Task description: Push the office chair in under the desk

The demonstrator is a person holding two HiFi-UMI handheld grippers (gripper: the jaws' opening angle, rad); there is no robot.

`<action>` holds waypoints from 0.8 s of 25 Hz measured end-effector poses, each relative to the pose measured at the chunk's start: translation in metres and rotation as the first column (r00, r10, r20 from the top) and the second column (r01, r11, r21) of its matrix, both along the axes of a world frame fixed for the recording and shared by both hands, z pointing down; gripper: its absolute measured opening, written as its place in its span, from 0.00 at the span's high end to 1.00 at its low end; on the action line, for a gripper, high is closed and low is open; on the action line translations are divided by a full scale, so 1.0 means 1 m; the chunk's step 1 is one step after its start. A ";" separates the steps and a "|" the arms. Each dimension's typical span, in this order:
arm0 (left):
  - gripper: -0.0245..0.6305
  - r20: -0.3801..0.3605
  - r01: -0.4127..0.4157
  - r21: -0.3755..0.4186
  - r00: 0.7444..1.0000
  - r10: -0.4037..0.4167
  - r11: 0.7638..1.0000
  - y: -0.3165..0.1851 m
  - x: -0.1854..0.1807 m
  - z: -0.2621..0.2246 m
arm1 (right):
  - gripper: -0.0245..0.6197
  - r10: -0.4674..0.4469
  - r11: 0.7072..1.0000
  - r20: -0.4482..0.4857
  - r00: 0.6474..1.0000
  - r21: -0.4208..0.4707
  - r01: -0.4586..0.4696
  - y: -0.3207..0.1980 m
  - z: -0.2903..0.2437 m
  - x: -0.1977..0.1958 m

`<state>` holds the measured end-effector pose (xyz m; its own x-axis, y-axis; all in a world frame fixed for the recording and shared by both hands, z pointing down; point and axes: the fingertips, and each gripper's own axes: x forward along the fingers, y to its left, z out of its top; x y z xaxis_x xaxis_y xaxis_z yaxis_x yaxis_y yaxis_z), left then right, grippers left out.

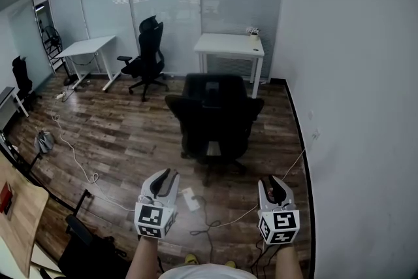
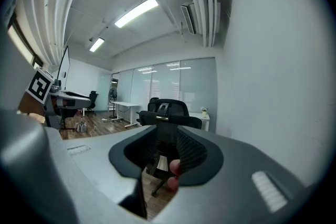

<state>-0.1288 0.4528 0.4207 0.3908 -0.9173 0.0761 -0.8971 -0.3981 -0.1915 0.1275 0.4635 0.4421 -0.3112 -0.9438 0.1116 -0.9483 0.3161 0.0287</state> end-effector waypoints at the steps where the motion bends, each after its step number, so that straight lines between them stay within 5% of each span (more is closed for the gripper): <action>1: 0.82 0.003 -0.001 -0.001 1.000 0.001 1.000 0.000 0.004 0.000 | 0.81 -0.003 1.000 0.004 1.000 -0.002 0.003 -0.001 0.001 0.003; 20: 0.82 0.027 0.024 0.010 0.999 -0.024 1.000 -0.009 0.087 0.008 | 0.81 -0.079 0.997 0.021 0.997 -0.004 0.079 -0.020 0.021 0.069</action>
